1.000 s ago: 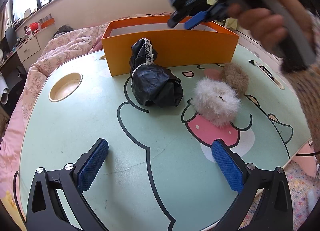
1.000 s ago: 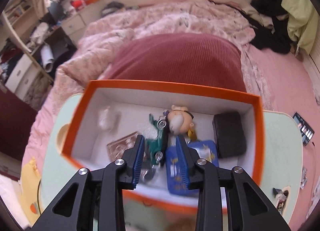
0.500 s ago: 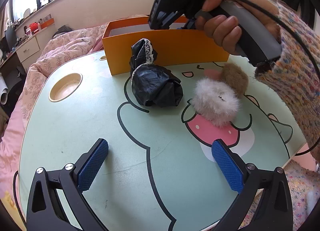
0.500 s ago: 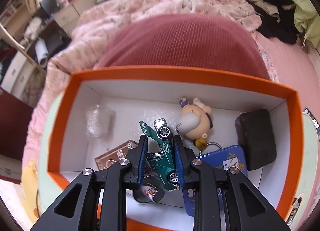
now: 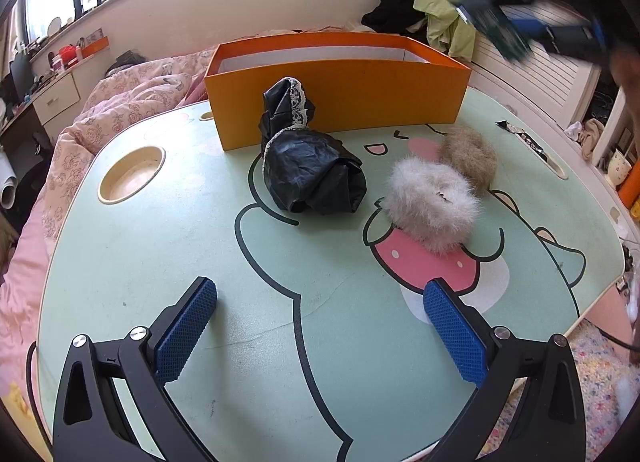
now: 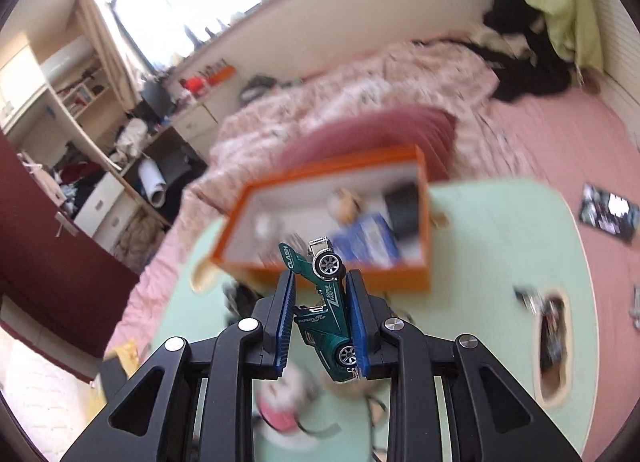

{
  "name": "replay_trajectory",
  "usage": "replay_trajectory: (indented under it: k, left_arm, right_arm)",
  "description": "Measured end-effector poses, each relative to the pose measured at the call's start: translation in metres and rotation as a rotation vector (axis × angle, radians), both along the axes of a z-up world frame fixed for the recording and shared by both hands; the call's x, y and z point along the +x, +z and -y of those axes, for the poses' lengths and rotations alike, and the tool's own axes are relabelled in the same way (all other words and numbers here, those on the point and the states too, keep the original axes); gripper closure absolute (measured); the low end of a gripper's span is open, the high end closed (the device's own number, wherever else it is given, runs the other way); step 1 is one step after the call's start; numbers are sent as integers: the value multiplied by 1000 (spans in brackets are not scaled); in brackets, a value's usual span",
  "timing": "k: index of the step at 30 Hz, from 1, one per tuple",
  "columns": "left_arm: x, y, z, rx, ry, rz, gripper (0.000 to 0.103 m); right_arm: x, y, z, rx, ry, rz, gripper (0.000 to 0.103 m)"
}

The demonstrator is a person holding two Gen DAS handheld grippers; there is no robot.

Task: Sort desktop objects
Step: 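Carry the green toy car out and set it beside the pompoms, then reach into the box and grasp the white cartoon figurine keychain with the left tool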

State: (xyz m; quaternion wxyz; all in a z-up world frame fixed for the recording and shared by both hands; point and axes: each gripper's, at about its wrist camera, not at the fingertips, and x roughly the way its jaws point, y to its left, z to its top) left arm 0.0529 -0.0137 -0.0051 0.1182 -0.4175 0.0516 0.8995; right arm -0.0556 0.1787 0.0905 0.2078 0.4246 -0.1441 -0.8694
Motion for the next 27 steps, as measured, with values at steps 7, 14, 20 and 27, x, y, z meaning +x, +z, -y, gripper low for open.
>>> replay_trajectory:
  k: [7, 14, 20, 27]
  left_arm:
    - [0, -1, 1, 0, 0, 0, 0]
    - [-1, -1, 1, 0, 0, 0, 0]
    - [0, -1, 1, 0, 1, 0, 0]
    - [0, -1, 2, 0, 1, 0, 0]
  right_arm:
    - [5, -78, -26, -77, -46, 187, 79]
    - [2, -83, -6, -230, -2, 178, 71]
    - [35, -63, -23, 25, -139, 6, 46]
    - [89, -85, 15, 251, -33, -37, 29]
